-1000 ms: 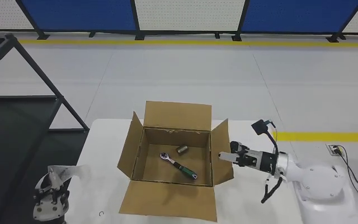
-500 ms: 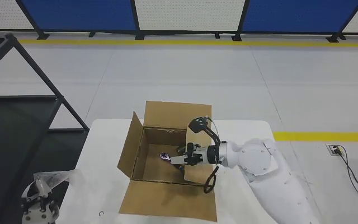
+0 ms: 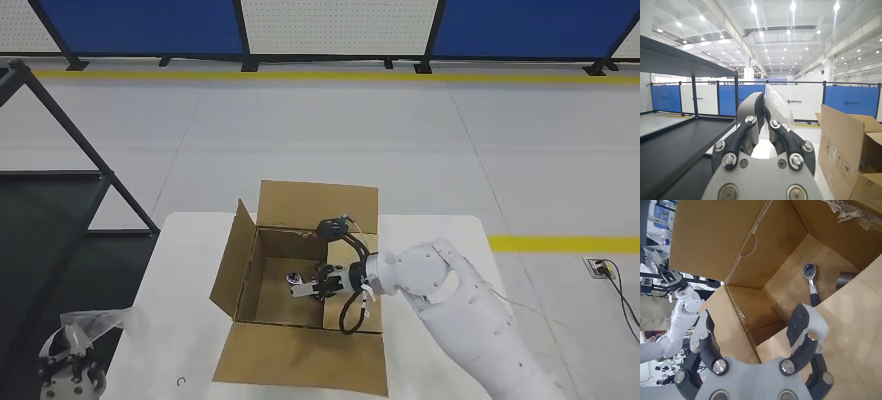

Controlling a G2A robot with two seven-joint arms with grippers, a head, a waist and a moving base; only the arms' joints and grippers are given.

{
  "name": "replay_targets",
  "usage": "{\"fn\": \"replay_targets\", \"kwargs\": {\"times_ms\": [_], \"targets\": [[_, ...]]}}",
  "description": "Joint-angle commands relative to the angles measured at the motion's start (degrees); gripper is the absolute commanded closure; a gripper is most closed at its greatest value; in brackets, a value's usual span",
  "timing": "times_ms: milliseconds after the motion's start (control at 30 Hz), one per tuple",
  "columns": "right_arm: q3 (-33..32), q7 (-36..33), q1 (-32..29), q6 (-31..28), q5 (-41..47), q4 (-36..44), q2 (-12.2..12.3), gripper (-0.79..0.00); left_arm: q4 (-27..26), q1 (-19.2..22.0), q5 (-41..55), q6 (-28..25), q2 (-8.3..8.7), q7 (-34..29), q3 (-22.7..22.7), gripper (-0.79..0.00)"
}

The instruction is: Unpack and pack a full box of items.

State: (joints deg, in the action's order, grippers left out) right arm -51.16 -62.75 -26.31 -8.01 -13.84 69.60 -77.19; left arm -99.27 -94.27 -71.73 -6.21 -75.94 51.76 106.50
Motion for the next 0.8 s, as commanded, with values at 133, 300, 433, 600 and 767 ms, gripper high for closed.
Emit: {"fn": "replay_targets", "kwargs": {"times_ms": [133,300,433,600,767], "targets": [[-1.2,0.8,0.0,-0.2,0.4,2.1,0.3,-0.785,0.4,0.4,-0.1,-0.3,-0.04,-0.1,-0.1,0.000],[-1.8,1.7,0.7,0.1,0.3,7.0,0.3,-0.785,0.4,0.5,0.0,-0.4,-0.09,0.1,0.0,0.000],[0.2,3.5,3.5,0.0,1.2,9.3,-0.6,-0.785,0.3,0.1,0.4,-0.4,-0.18,0.5,0.0,0.000],[2.5,4.8,6.4,0.2,3.2,9.4,-1.8,-0.785,0.3,-0.4,1.0,-0.3,-0.32,0.9,0.0,0.000],[2.5,4.8,6.4,0.2,3.2,9.4,-1.8,-0.785,0.4,-0.9,0.6,-0.5,-0.44,1.1,-0.5,0.000]]}}
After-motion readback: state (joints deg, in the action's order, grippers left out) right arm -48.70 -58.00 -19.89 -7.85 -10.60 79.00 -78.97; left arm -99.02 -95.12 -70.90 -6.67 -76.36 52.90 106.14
